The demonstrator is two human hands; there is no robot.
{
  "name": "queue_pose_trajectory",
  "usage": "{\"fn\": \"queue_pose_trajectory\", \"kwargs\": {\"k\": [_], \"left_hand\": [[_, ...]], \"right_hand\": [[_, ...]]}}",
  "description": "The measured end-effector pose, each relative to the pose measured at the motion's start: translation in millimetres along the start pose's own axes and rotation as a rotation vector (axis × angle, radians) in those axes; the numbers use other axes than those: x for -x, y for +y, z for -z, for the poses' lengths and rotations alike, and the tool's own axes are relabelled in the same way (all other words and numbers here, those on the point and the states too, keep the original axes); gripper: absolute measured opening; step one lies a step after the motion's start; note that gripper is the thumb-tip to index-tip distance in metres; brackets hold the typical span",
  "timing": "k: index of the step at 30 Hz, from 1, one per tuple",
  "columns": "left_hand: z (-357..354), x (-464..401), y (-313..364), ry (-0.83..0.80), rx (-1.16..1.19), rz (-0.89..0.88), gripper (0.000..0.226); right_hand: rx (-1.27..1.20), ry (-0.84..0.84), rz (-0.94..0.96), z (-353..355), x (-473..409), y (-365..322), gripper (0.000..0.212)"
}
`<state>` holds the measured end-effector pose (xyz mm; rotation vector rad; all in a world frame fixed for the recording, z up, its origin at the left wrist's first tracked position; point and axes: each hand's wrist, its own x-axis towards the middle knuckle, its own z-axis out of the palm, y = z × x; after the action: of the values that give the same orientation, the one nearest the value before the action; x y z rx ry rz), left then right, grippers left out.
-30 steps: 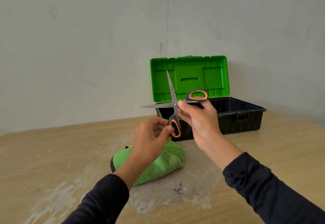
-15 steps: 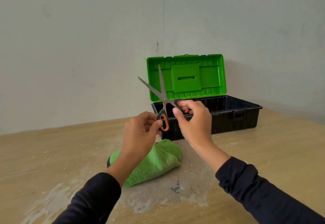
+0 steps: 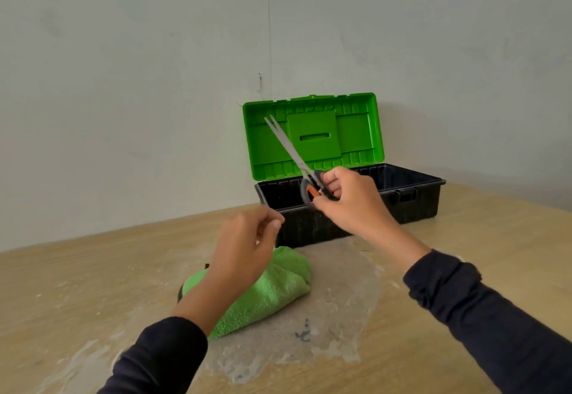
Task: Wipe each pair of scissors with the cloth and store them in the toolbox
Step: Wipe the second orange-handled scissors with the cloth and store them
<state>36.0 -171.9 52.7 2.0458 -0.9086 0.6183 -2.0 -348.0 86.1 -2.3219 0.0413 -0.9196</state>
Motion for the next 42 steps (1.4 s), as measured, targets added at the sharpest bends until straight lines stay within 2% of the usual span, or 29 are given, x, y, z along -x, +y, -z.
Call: {"fn": "queue_pose_trajectory", "kwargs": {"k": [5,8,12,18,22,33,35,38,42], "left_hand": [[-50.0,-4.3,8.4,-0.245,-0.144,-0.223,0.017],[-88.6,-12.1,14.0,-0.408,-0.186,-0.222,0.025],[-123.7,-21.5,13.3,-0.503,-0.190,-0.202,0.032],[-140.5,-26.2,0.4,-0.514,-0.114,-0.156,0.037],[-142.3,-27.7,-4.4,-0.506,-0.093,-0.140,0.050],[-146.1,-29.4,-7.4,-0.464,-0.048,-0.134,0.057],[-145.7,-29.4,-6.7,-0.465,-0.045,-0.136,0.059],[-145.0,-28.8,-5.5,-0.456,-0.040,-0.133,0.057],[-144.2,-28.7,-3.3,-0.452,-0.037,-0.129,0.049]], "right_hand": [[0.134,-0.012,-0.134,51.6,-18.9,43.1,0.017],[0.203,-0.049,-0.187,74.2,-31.3,67.7,0.015],[0.308,-0.109,-0.213,94.4,-59.6,101.4,0.025],[0.427,-0.241,-0.211,96.7,-110.5,146.8,0.030],[0.496,-0.372,-0.238,92.7,-134.5,168.2,0.032],[0.598,-0.811,-0.305,76.5,-162.4,197.7,0.025],[0.647,-0.852,-0.279,71.7,-163.0,198.6,0.018],[0.721,-0.898,-0.257,64.7,-160.0,201.9,0.022],[0.711,-0.875,-0.271,62.2,-157.7,203.2,0.026]]}}
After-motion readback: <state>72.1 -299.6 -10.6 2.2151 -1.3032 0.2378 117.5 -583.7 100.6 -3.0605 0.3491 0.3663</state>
